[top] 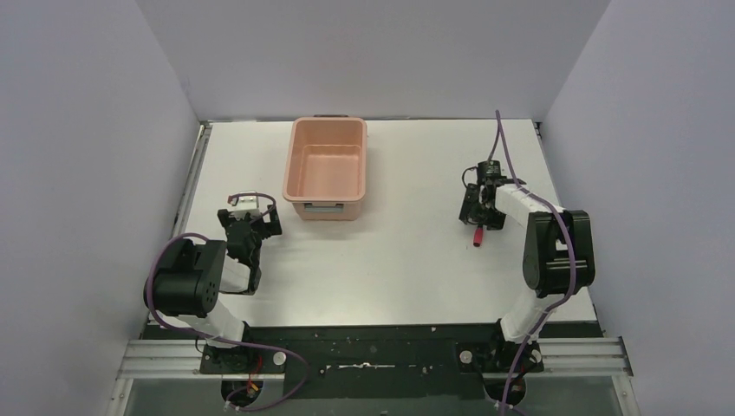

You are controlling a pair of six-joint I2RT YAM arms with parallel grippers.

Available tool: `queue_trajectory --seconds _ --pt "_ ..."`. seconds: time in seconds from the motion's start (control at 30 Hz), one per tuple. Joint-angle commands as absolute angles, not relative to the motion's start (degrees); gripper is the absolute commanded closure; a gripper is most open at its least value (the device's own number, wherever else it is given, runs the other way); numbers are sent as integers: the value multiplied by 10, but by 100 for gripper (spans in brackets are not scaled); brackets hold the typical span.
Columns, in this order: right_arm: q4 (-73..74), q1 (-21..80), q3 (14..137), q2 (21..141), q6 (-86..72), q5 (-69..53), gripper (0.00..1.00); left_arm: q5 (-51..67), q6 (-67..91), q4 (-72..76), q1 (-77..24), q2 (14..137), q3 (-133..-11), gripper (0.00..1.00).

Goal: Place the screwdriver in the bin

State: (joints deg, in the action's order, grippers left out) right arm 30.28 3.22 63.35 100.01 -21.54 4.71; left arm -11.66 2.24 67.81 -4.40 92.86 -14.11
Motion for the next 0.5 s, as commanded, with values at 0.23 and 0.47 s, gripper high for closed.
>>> queue_trajectory --seconds 0.23,0.47 --pt "303 6 624 1030 -199 19 100 -110 17 692 -44 923 -146 3" --pt "535 6 876 1054 -152 8 100 -110 17 692 -44 923 -146 3"
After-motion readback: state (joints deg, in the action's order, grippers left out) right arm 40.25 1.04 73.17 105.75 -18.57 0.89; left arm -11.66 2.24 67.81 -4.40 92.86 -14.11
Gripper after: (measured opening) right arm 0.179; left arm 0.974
